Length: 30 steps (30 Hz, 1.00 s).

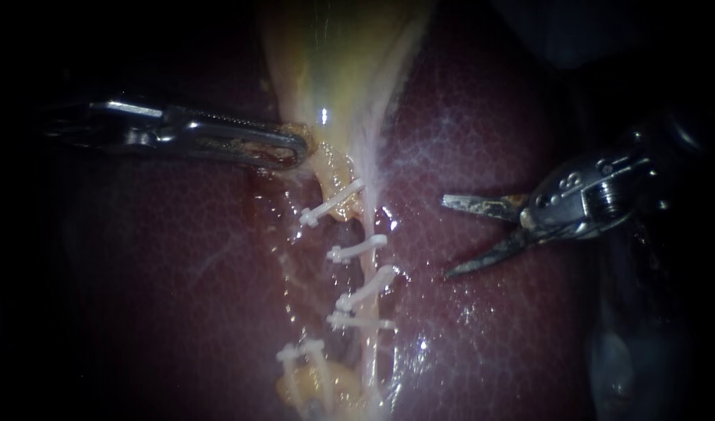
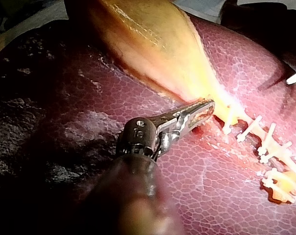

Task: Go to the cutting position right tube

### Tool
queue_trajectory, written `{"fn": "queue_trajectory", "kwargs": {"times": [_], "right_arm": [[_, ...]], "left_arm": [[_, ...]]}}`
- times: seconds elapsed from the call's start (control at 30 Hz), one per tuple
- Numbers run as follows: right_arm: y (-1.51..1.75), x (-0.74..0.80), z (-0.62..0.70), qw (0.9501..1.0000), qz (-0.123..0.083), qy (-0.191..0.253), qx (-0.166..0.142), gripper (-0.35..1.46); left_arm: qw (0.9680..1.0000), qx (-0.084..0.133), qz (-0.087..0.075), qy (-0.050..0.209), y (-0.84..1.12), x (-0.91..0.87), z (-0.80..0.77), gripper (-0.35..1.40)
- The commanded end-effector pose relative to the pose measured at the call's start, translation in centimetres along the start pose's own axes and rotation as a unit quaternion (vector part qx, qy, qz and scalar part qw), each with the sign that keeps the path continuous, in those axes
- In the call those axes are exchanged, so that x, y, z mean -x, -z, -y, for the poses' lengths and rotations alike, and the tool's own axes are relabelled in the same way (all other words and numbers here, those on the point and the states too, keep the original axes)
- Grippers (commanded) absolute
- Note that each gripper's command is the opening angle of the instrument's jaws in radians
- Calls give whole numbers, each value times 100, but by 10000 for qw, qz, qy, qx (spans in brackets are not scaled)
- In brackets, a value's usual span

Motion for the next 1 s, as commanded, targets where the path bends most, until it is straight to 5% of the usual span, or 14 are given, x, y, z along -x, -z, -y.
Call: {"fn": "queue_trajectory", "kwargs": {"times": [0.03, 0.2, 0.5, 1.0], "right_arm": [[0, 0, 0, 10000, 5, 6, 6, 124], [0, 0, 0, 10000, 5, 6, 7, 124], [0, 0, -1, 10000, 5, 5, 7, 124], [-12, 3, -3, 9998, -160, 2, 125, 136]], "left_arm": [[10000, -2, 0, -1, 0, 0, 0, -35], [10000, -10, 59, 19, 9, 7, 2, -35], [9993, 119, 344, -131, 55, 48, 6, -35], [9991, 141, 361, -148, 52, 41, 4, -35]]}}
